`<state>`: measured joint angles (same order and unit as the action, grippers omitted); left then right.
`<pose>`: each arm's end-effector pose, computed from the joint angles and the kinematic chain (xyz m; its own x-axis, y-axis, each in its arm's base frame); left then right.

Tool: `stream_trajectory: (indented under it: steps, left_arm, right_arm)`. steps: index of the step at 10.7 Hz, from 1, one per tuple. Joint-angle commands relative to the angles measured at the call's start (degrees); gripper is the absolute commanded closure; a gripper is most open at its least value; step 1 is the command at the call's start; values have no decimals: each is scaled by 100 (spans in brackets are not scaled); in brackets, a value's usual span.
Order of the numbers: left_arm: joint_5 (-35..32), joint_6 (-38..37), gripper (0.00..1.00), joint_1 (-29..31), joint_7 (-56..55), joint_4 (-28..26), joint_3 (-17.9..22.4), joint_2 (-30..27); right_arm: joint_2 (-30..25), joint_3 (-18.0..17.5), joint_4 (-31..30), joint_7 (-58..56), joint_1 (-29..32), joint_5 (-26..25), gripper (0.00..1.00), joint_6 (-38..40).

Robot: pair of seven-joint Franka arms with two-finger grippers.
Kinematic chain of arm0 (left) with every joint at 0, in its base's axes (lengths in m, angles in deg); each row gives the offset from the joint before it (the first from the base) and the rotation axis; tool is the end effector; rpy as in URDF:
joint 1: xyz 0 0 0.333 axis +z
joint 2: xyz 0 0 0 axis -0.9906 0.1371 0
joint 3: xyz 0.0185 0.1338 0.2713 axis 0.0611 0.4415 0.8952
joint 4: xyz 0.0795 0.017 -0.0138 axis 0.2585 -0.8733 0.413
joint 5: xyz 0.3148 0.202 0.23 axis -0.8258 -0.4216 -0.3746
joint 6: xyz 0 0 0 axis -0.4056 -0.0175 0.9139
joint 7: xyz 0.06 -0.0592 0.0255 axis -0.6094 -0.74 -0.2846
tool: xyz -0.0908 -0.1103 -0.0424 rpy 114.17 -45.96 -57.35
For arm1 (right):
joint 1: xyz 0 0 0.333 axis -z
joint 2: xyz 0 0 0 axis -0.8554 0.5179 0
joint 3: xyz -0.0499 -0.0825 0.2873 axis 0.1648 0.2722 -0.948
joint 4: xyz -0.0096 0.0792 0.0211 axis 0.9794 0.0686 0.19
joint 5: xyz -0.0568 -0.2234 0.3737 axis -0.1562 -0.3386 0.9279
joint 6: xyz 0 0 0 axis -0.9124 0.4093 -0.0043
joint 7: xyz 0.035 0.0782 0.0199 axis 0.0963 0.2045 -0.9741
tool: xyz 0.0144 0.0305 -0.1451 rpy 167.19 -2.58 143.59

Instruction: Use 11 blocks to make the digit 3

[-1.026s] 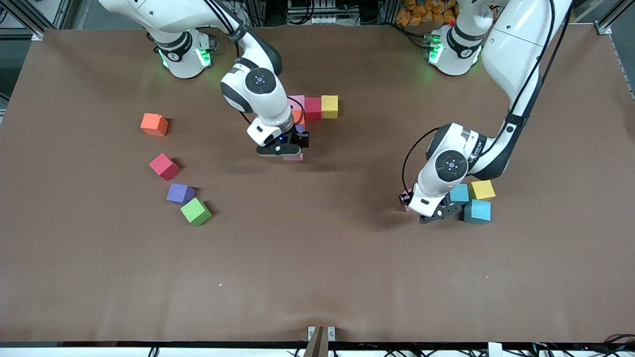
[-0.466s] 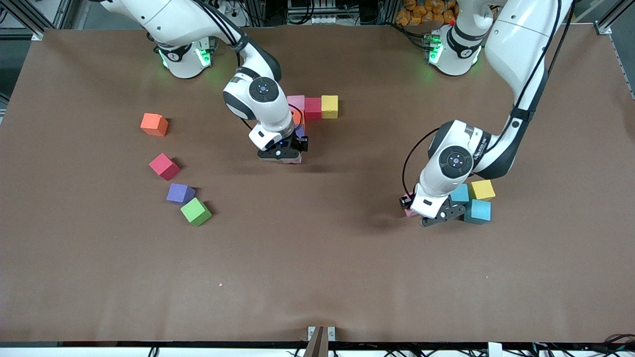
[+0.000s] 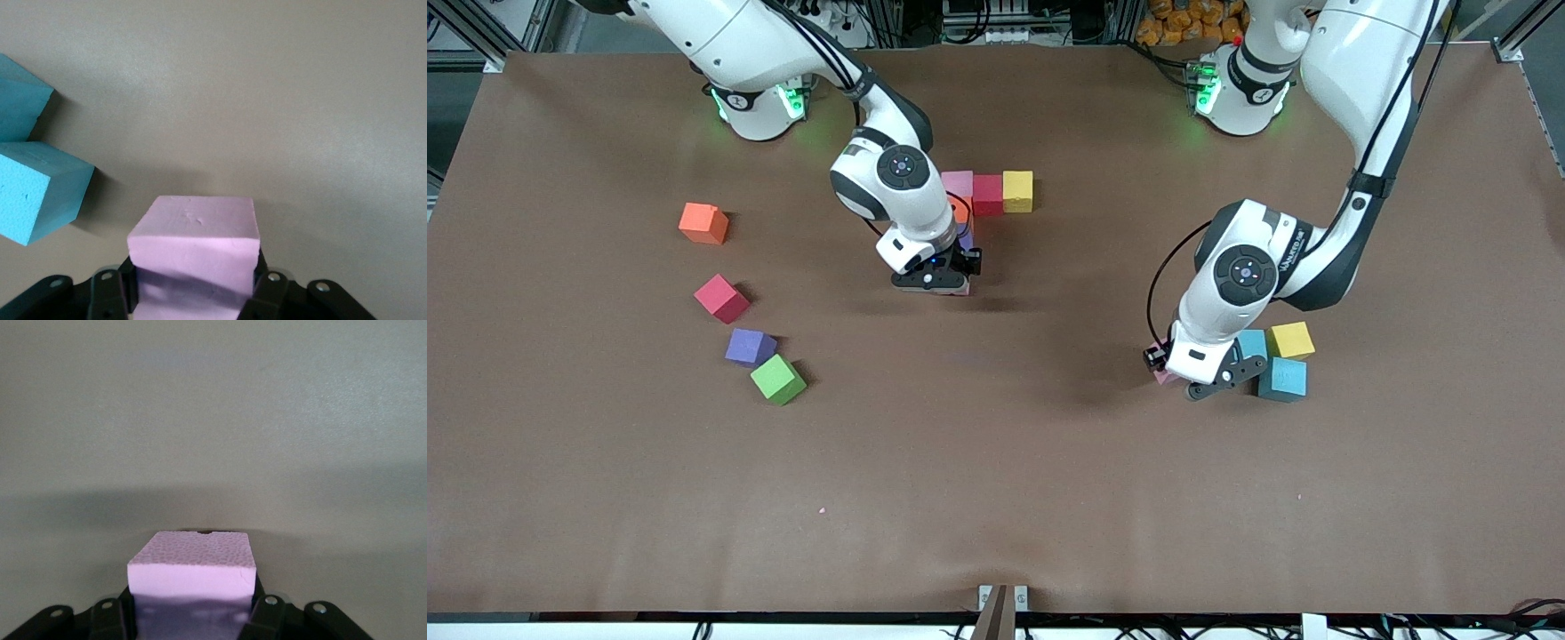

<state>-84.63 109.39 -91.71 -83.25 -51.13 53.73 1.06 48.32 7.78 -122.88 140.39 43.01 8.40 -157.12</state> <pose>0.6159 -0.2593 0.1824 0.9252 0.3790 0.0194 0.3794 -0.9248 -0.0271 0.4294 0.4462 0.1202 0.9972 -0.0708 0.0224 -0.0685 -0.9936 -0.0894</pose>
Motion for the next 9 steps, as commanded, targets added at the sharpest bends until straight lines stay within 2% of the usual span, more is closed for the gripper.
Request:
stream_trajectory:
  steps: [1, 3, 5, 8, 9]
  left_arm:
    - [-33, -168, 61, 0, -555, -72, -144, -151]
    - [-24, -168, 61, 9, -1592, -89, -259, -151]
    - [-15, -168, 61, 44, -2129, -141, -390, -160]
    - [46, -159, 61, 71, -3192, -571, -523, -492]
    - [351, -98, 61, 71, -3326, -816, -514, -668]
  right_arm:
    - [196, -31, 171, 244, -81, -198, 76, -16]
    - [196, 4, 172, 244, -72, -198, 76, -16]
    - [196, 13, 172, 235, -64, -207, 76, -16]
    - [205, 22, 163, 244, -64, -321, 75, -16]
    - [205, 22, 163, 244, -72, -321, 74, -16]
